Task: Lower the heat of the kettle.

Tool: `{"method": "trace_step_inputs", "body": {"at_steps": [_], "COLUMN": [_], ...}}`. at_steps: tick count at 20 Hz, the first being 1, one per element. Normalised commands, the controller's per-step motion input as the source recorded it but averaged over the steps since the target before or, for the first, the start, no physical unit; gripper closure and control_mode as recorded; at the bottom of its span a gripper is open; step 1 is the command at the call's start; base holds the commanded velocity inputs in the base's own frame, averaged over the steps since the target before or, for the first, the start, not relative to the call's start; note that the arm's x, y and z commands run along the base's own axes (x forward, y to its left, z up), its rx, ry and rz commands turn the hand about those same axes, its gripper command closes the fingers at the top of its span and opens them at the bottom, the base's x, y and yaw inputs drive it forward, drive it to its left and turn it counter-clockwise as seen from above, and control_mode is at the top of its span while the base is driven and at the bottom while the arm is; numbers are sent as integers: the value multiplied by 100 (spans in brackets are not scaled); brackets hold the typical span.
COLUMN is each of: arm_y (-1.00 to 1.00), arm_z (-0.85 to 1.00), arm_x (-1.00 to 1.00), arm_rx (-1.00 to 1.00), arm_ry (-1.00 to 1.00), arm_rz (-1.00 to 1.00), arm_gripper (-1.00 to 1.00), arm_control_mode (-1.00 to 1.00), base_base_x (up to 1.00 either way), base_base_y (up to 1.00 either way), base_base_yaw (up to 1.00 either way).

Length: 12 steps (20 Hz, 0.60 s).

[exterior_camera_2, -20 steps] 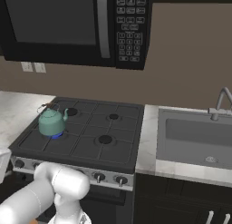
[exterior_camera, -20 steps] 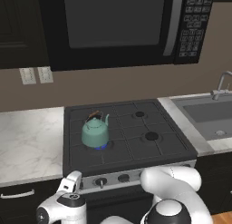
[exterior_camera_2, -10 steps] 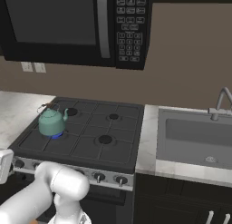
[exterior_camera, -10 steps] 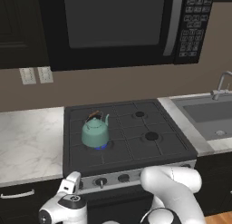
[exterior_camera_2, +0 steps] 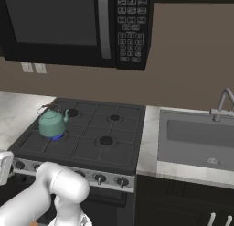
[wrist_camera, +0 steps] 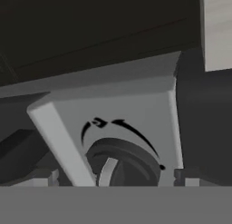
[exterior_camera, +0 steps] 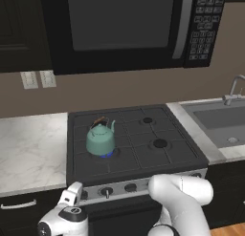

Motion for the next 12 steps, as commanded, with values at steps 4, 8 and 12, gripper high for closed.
{"method": "trace_step_inputs", "body": {"at_steps": [4,8,12], "arm_y": [1,0,0], "arm_z": [-19,-8,0], "arm_x": [0,0,1], "arm_rx": [0,0,0], "arm_ry": [-2,-6,-10], "arm_rz": [2,1,1], "arm_gripper": [-100,-100,-100], "arm_control_mode": [-100,-100,-100], "base_base_x": [0,0,0], "base_base_y": [0,0,0], "base_base_yaw": [0,0,0]}}
